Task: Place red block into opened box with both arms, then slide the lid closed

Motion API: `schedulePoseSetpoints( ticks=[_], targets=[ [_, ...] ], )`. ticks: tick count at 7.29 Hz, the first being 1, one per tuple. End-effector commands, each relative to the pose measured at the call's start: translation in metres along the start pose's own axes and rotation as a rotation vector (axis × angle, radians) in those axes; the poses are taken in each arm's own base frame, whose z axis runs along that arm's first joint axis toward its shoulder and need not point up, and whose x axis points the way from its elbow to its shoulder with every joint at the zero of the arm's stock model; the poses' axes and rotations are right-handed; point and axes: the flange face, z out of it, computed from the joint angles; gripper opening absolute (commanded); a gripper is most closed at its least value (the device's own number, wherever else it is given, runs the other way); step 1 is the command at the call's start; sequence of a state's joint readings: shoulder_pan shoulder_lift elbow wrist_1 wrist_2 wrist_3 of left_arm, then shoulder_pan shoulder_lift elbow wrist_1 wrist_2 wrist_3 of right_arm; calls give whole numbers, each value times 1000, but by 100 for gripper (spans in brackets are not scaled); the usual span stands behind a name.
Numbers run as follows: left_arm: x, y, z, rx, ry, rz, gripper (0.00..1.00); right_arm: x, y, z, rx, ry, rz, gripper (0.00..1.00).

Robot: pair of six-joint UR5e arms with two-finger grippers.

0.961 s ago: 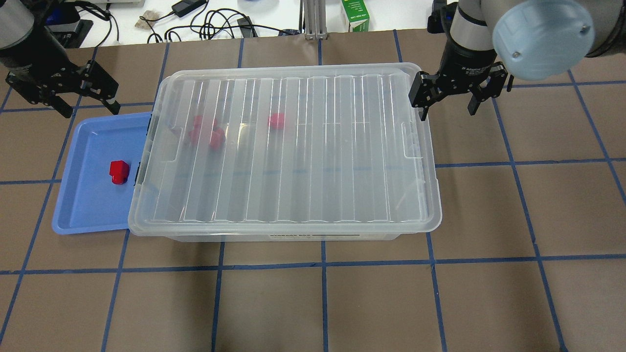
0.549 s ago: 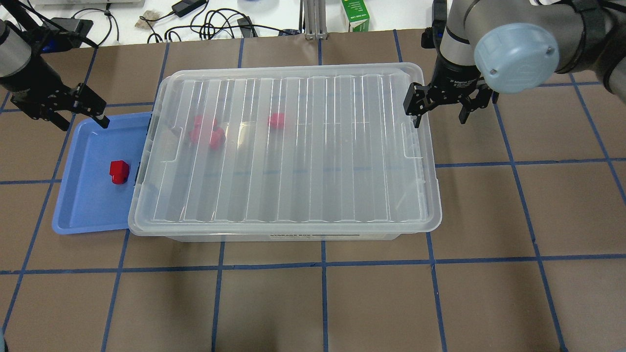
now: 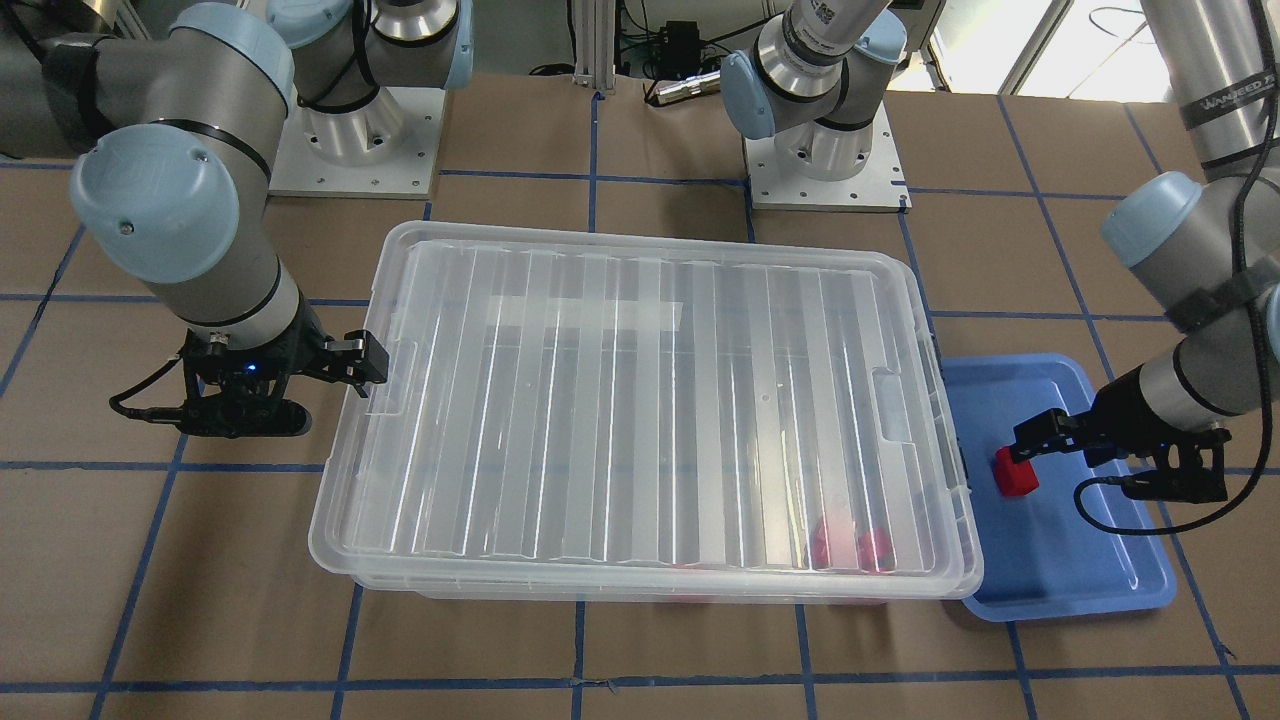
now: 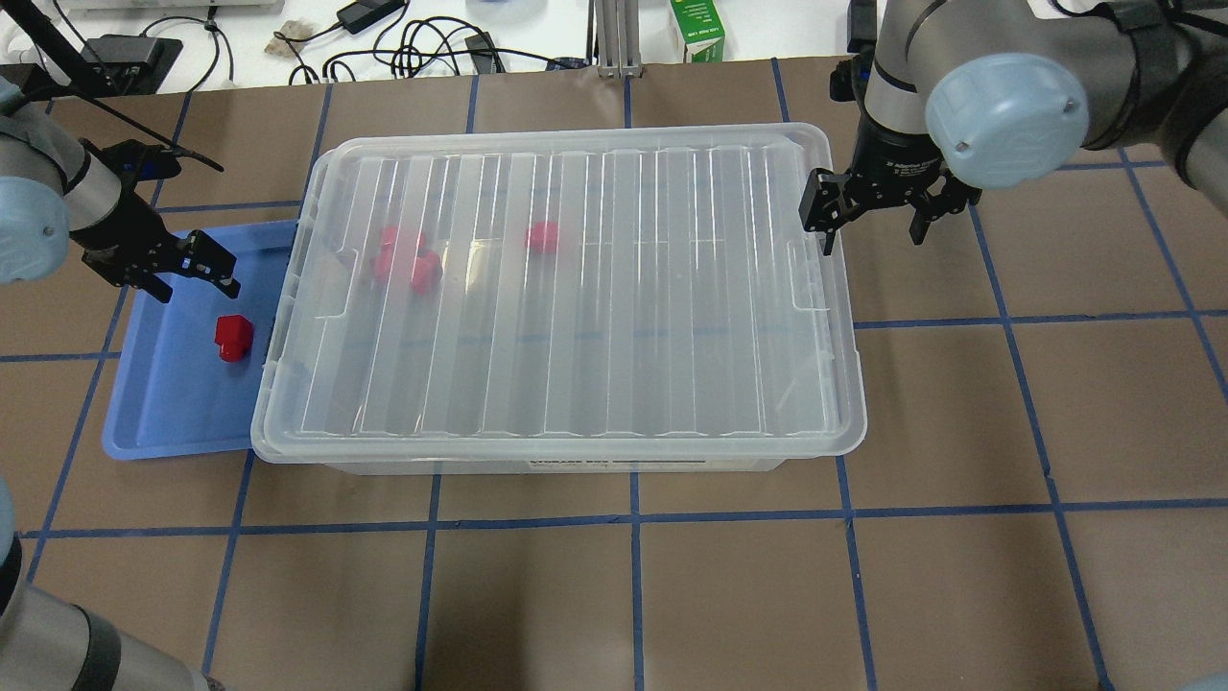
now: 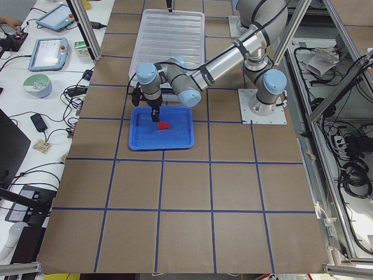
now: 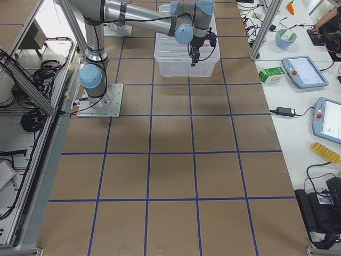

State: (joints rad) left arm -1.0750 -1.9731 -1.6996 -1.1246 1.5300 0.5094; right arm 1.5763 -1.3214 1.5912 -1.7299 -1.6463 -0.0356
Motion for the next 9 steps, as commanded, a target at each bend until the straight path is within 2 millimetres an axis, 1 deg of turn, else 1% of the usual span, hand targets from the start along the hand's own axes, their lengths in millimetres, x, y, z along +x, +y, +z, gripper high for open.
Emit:
schedulePoseSetpoints(
  ticks=[1, 2, 3, 4, 5, 6, 7, 8, 9],
  targets=[
    [-22, 12, 58, -7, 2, -70, 100, 5, -1, 0, -1, 13, 1, 100],
    [-17, 17, 66, -6, 0, -99, 100, 7, -1, 0, 0, 12, 4, 100],
    [-16, 16, 68, -4, 8, -97, 99, 8, -2, 0, 3, 12, 6, 100],
    [-17, 13, 67, 3, 6, -98, 89, 16, -3, 1, 1, 11, 20, 100],
    [-17, 13, 68, 3, 6, -98, 65, 26, -4, 1, -4, 10, 34, 100],
    [-17, 13, 68, 3, 6, -93, 39, 28, -4, 2, -7, 9, 30, 100],
    [-17, 13, 67, 4, 4, -95, 22, 29, -4, 2, -7, 9, 28, 100],
    [-17, 12, 61, 12, -10, -93, 9, 29, -4, 3, -13, 7, 29, 100],
    [-16, 6, 43, 39, -28, -87, 3, 26, -3, 4, -15, -2, 40, 100]
  ],
)
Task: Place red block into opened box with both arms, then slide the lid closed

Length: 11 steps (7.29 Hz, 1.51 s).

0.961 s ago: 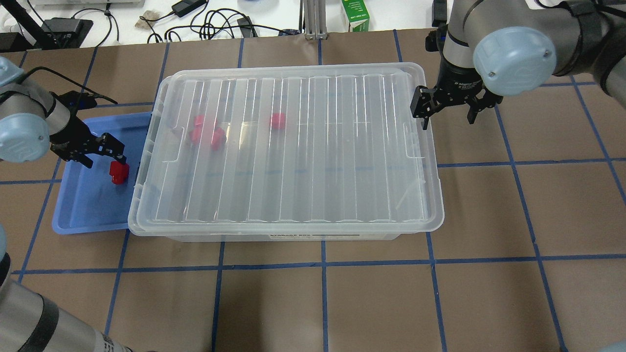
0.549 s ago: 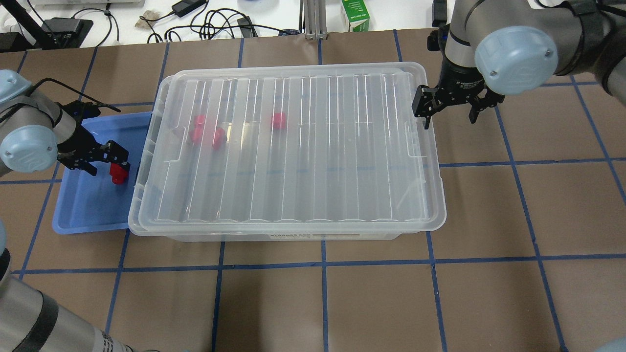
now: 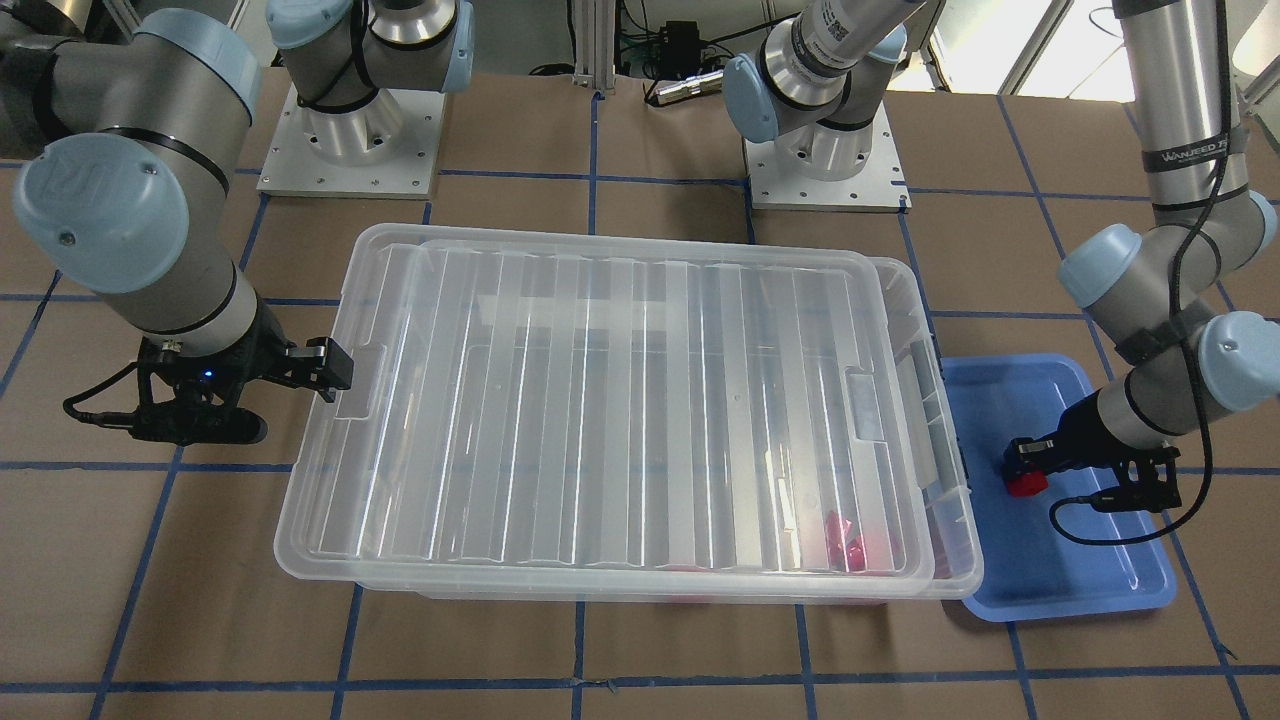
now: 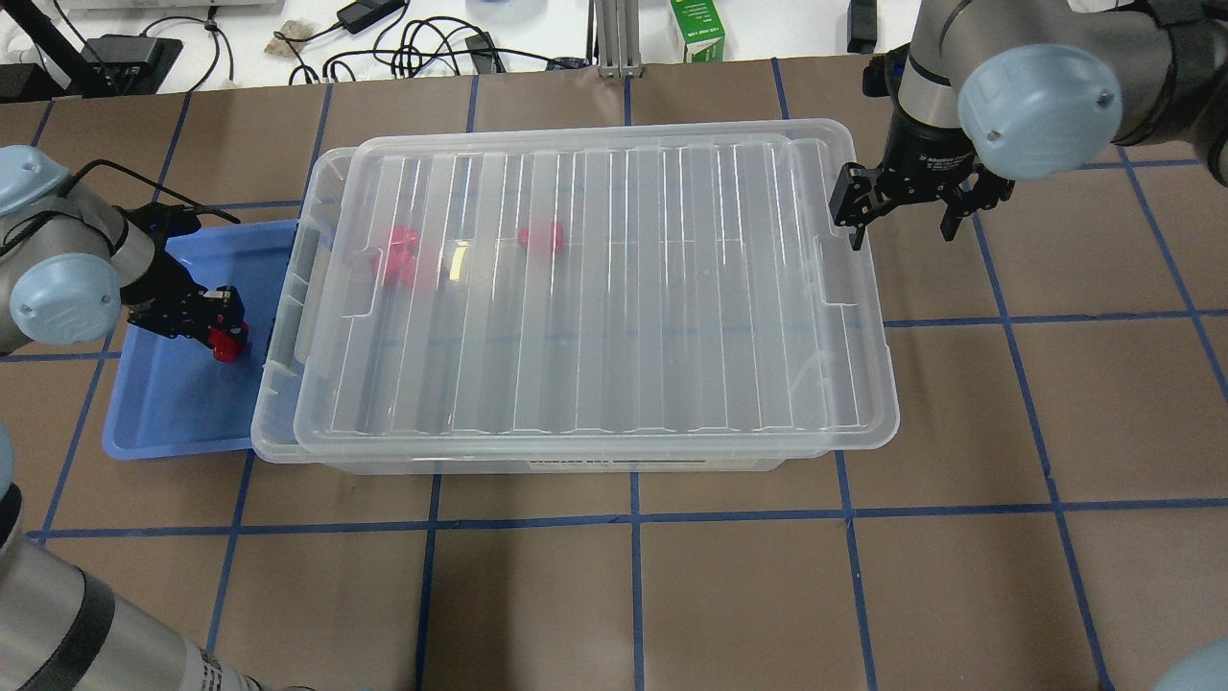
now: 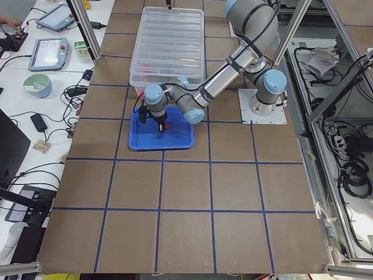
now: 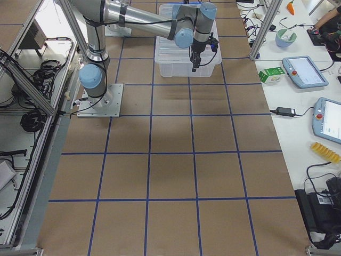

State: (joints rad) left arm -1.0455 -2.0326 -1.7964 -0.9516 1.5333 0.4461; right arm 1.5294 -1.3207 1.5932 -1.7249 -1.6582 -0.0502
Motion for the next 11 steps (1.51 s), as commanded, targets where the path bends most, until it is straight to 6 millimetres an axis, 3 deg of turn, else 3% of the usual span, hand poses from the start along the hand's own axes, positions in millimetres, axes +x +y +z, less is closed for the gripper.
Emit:
schedulePoseSetpoints(
  ticks=[1, 3, 4, 5, 9, 10, 11],
  targets=[
    [10, -16, -47, 30, -25, 25, 2, -4, 1, 5, -2, -17, 7, 100],
    [18, -23, -116, -22, -2, 34, 1, -3, 1, 11, -13, -8, 3, 100],
    [23, -20, -140, -32, 2, 37, 1, -1, 2, 13, -18, -6, 4, 100],
    [30, -14, -155, -36, 4, 41, 1, 4, 3, 14, -19, -4, 7, 100],
    [109, 3, -194, -22, -13, 31, 1, 75, -2, 15, -24, -16, 32, 100],
    [131, 9, -197, -29, -3, 7, 1, 97, -2, 16, -29, -7, 60, 100],
    [167, 15, -201, -23, -8, -22, 1, 116, -1, 17, -35, 8, 48, 100]
  ],
)
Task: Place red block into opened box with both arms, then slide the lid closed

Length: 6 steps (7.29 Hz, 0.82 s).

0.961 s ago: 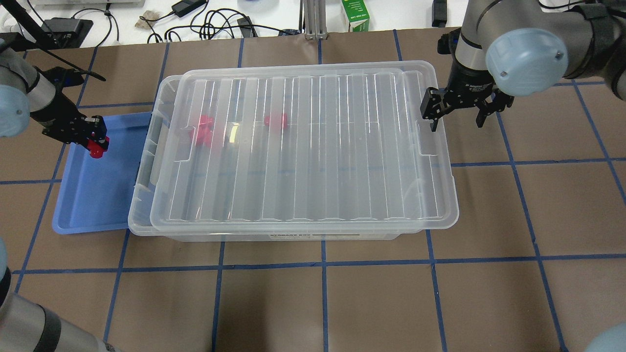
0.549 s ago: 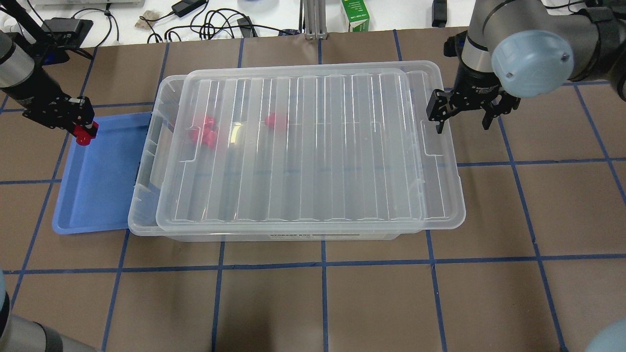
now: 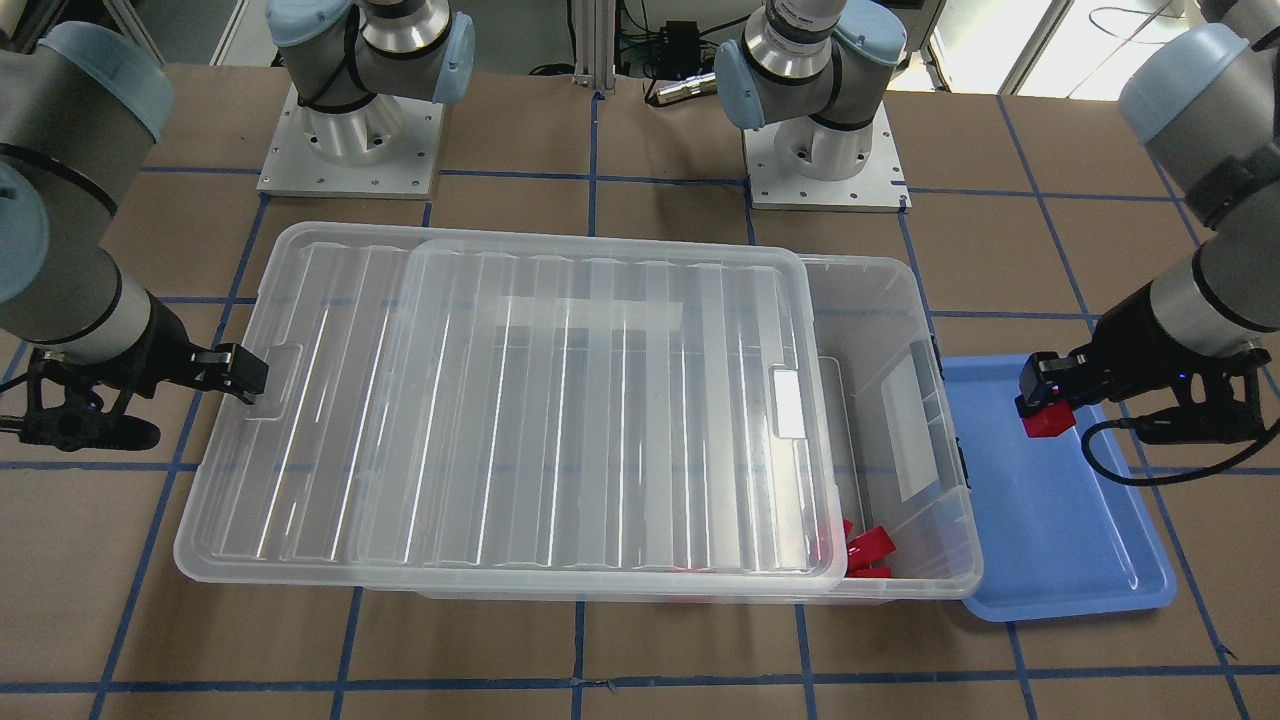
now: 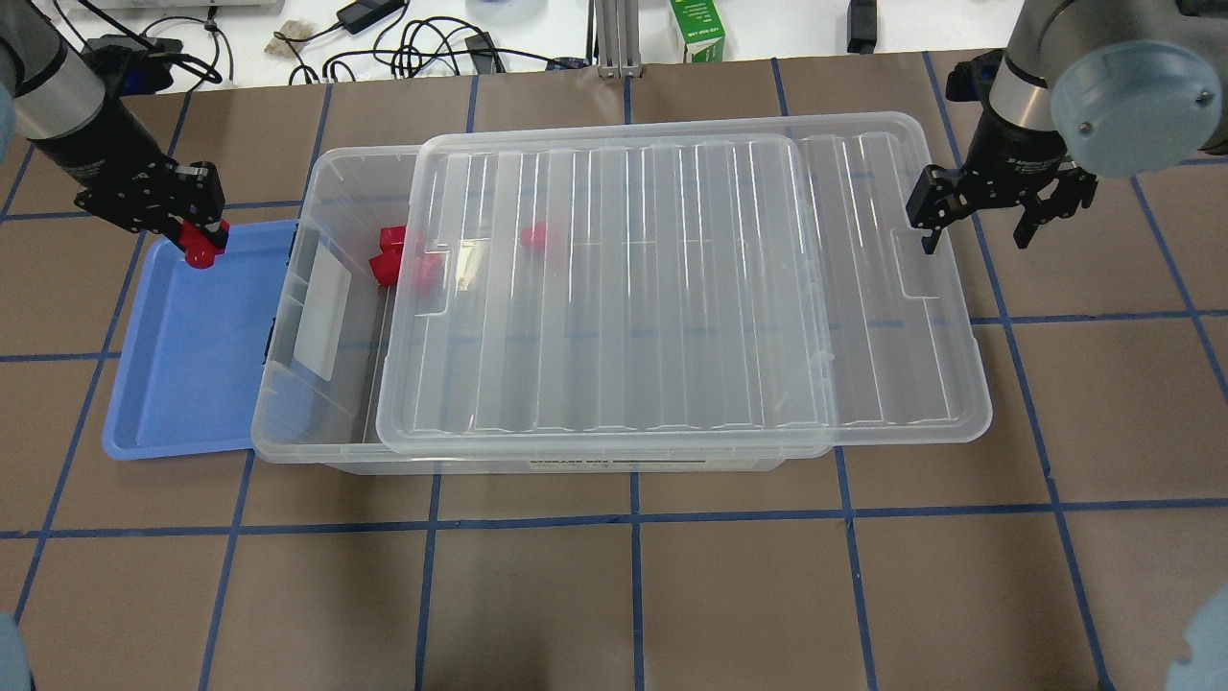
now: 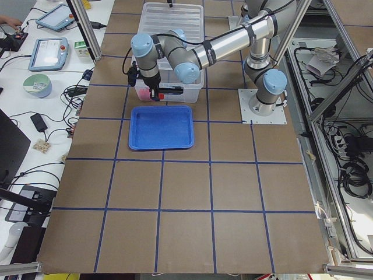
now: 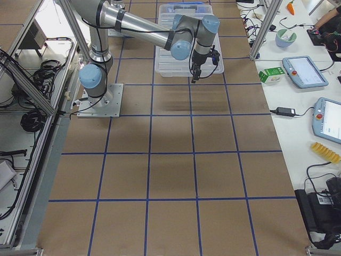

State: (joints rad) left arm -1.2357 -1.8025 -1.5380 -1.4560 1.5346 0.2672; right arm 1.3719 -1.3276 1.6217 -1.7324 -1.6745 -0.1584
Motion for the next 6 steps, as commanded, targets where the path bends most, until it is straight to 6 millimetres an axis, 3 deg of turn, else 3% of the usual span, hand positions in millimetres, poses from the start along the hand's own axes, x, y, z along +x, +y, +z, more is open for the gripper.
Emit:
schedulePoseSetpoints(
  ticks=[1, 2, 3, 4, 6],
  targets=[
    [79, 13, -4, -3, -4, -26, 1, 33, -1, 2, -9, 15, -7, 100],
    [118, 19, 1, -11, -7, -1, 1, 41, -1, 2, -6, 17, 5, 100],
    [142, 21, 15, -31, -9, 35, 1, 52, 0, 4, -11, 10, 12, 100],
    [151, 24, 27, -49, -13, 2, 1, 54, -1, 5, -14, 11, 12, 100],
    [150, 27, 48, -87, -11, -1, 1, 65, 0, 6, -16, 6, 31, 100]
  ],
)
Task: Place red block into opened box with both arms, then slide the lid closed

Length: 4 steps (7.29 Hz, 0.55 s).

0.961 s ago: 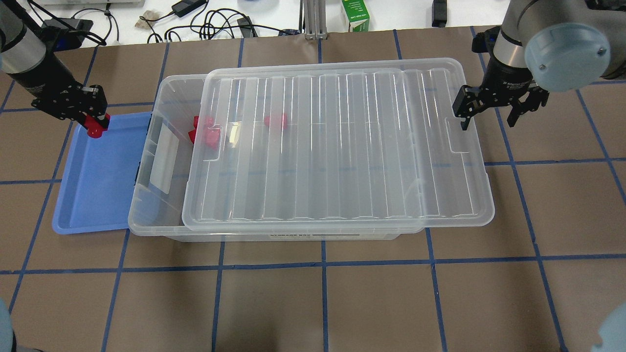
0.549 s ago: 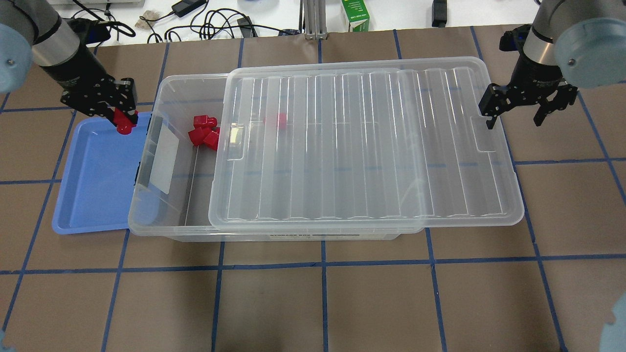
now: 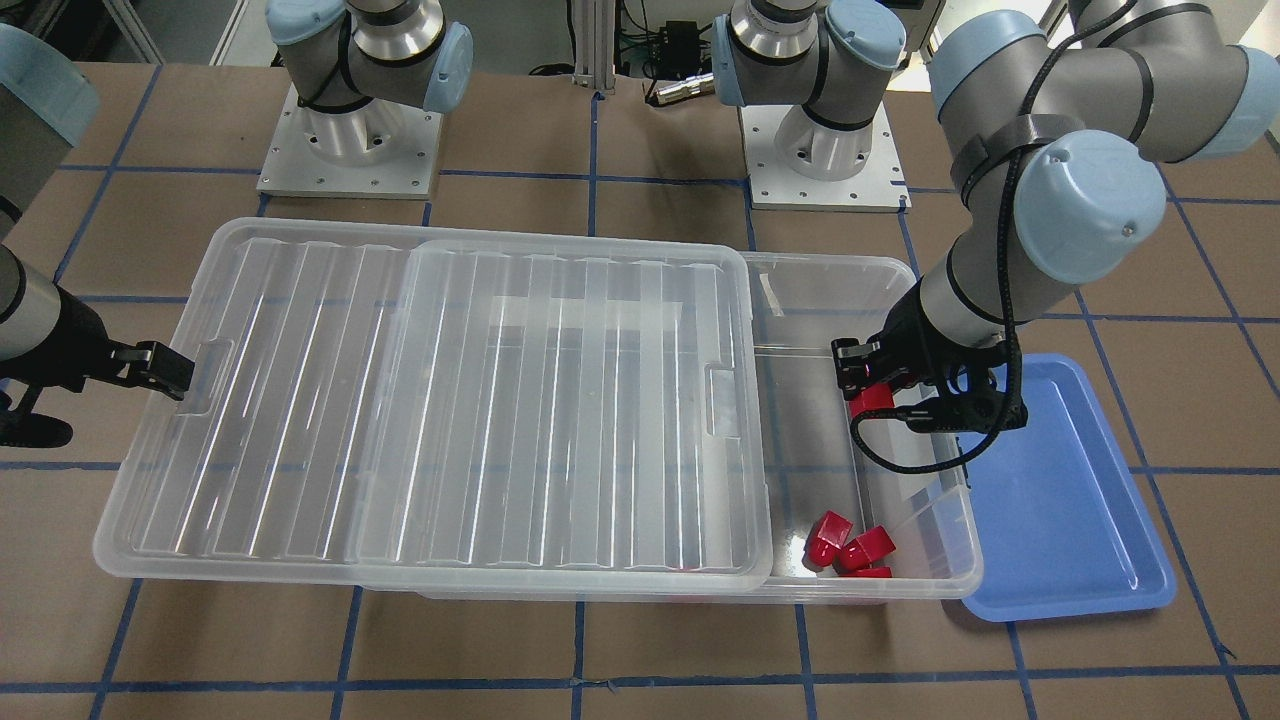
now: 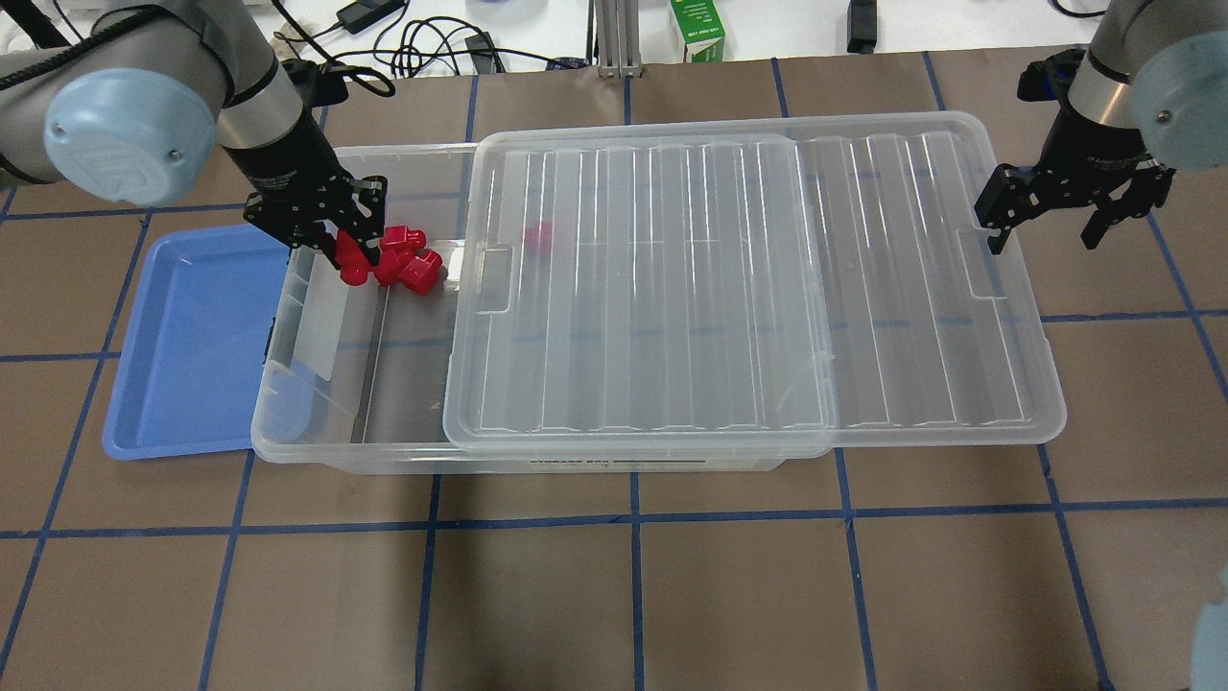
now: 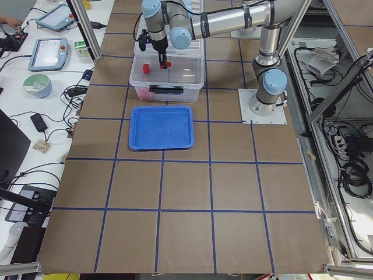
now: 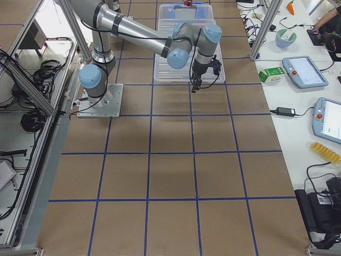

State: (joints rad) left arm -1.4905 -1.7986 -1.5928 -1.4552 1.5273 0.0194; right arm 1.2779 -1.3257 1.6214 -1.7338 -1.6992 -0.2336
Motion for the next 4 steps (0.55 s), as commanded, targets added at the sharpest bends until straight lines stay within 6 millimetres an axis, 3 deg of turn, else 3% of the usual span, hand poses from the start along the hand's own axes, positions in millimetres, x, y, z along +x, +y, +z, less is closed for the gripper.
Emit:
schedulePoseSetpoints(
  ticks=[1, 4],
  targets=[
    [1, 0, 38, -18, 0, -10, 1, 12, 1, 1, -5, -7, 20, 100],
    [14, 17, 81, -54, -3, 21, 1, 6, 0, -15, 29, -13, 17, 100]
  ],
)
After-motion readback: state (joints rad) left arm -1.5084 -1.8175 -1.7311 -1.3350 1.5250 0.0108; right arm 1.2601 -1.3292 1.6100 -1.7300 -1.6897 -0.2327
